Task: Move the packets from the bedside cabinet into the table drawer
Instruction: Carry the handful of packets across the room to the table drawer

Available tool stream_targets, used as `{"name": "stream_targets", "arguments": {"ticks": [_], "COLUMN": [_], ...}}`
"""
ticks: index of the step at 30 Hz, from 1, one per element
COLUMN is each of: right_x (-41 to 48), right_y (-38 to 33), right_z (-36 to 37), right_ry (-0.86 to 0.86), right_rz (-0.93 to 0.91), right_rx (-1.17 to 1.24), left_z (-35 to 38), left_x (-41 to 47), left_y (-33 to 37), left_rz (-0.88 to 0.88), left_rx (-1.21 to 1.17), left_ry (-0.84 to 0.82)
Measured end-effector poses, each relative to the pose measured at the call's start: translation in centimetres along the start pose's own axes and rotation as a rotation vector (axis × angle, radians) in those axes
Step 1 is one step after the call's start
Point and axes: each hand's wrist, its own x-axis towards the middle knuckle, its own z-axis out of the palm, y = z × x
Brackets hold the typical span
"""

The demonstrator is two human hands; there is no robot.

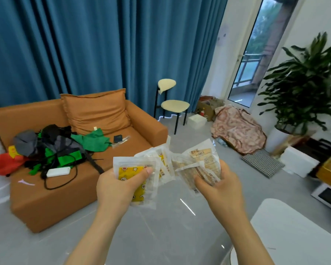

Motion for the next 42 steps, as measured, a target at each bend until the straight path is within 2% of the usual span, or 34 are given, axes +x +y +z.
{"name": "stream_targets", "arguments": {"ticks": [16,18,23,28,35,42], "right_x": [20.8,25.3,27.8,34.4,39.0,43.1], "right_y": [11.0,14.3,15.6,18.5,22.8,29.0], "right_z": [-7.8,-8.2,-8.7,-9.7,-12.9,-19.8], "right_ry": [0.228,0.322,0.338,0.459,0.605,0.716], "right_rz": [0.160,0.192,0.239,0.333,0.442,0.511], "right_rx": [-0.083,-0.135,-0.153,-0.192,-0.239,-0.232], "left_z": [24.2,29.3,32.4,40.1,50.3,63.0], "left_x": [17.8,22.9,25.2,32.3,35.6,36.8], "left_y": [1.1,0.5,0.5,1.1,0.2,-0.3], "left_rz": [0.007,0.000,-0.033,-0.032,-0.055,-0.023], "left_rx": [0.060,0.046,0.010,0.072,0.170,0.218], "left_ry": [-0.271,-0.379,-0.459,-0.644,-0.826,-0.958]}}
